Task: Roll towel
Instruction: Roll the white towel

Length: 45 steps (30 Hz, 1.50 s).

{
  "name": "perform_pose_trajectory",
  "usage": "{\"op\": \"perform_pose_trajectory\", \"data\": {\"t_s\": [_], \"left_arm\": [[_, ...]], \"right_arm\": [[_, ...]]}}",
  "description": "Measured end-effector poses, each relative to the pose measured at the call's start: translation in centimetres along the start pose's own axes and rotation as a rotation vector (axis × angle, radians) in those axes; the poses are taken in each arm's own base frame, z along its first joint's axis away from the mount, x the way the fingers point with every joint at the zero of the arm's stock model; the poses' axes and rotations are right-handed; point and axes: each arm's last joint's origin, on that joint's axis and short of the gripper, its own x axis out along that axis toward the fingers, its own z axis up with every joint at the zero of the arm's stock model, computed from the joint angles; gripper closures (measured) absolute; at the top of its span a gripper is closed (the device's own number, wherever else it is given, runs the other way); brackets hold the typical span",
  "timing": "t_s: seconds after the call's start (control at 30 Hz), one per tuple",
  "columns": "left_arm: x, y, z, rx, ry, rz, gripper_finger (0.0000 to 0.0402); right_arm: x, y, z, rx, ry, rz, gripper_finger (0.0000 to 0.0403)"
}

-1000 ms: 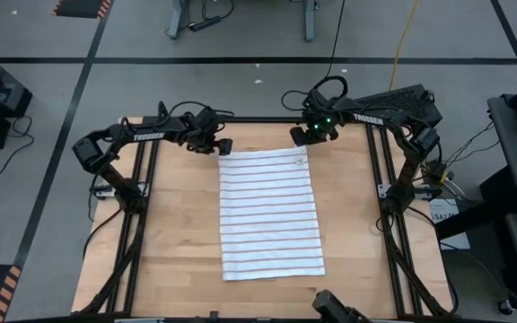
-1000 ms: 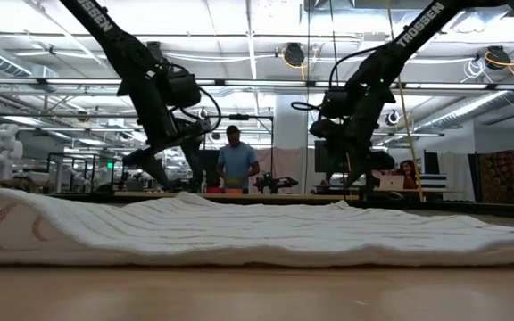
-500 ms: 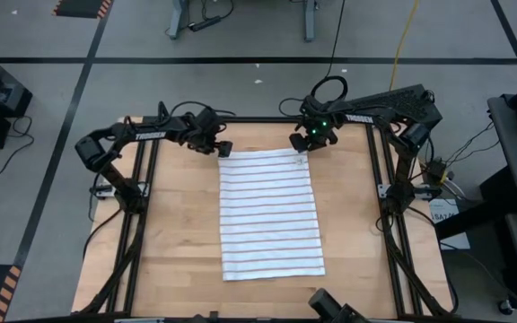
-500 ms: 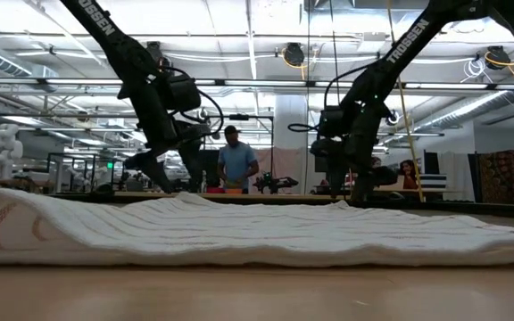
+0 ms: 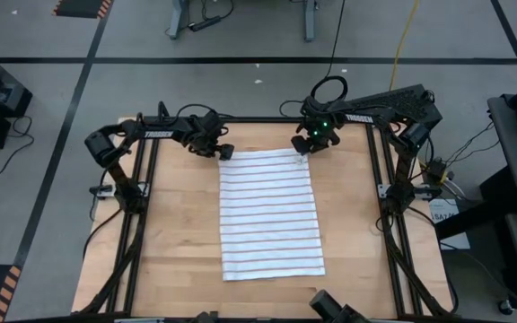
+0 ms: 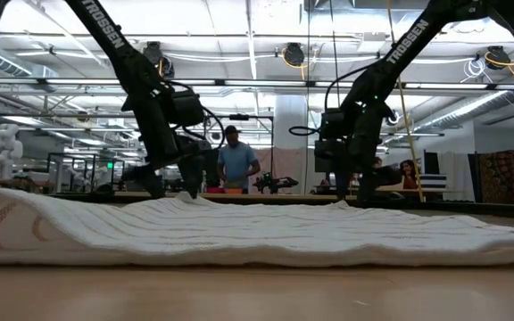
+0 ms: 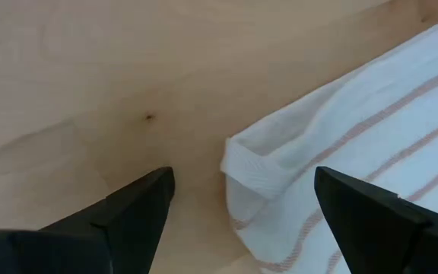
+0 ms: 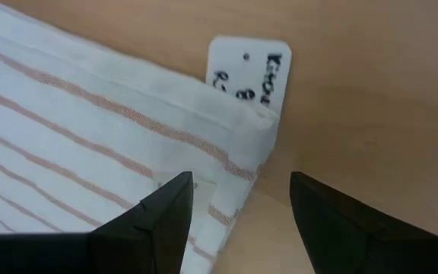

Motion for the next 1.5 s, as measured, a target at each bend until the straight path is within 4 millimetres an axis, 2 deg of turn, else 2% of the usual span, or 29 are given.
{"op": "perform_pose_trajectory", "data": {"t_s": [0.27, 0.47, 0.67, 0.9, 1.13, 1.3, 1.5], "left_arm": [[0.1, 0.0, 0.0, -0.003, 0.000, 0.001, 0.0073], [0.1, 0.0, 0.0, -0.026, -0.002, 0.000, 0.0073], [0.1, 0.0, 0.0, -0.025, -0.001, -0.001, 0.0073], [0.1, -0.1, 0.0, -0.025, 0.008, -0.013, 0.0073], [0.1, -0.1, -0.1, -0.028, 0.012, -0.020, 0.0073], [0.1, -0.2, -0.1, -0.047, 0.013, -0.025, 0.0073], [0.1, -0.2, -0.1, -0.046, 0.015, -0.027, 0.0073]], "right_arm": [[0.0, -0.1, 0.0, 0.026, 0.006, -0.005, 0.0193], [-0.1, 0.2, 0.6, 0.067, -0.058, 0.022, 0.0193], [0.1, 0.0, 0.7, 0.071, -0.087, -0.045, 0.0193], [0.2, 0.3, 0.7, 0.067, -0.098, -0.038, 0.0195], [1.0, 1.5, 0.0, 0.029, -0.084, -0.068, 0.0224], [2.0, 1.3, 0.2, 0.033, -0.055, -0.077, 0.0256], [1.1, 1.5, -0.1, 0.015, -0.070, -0.074, 0.0270]]}}
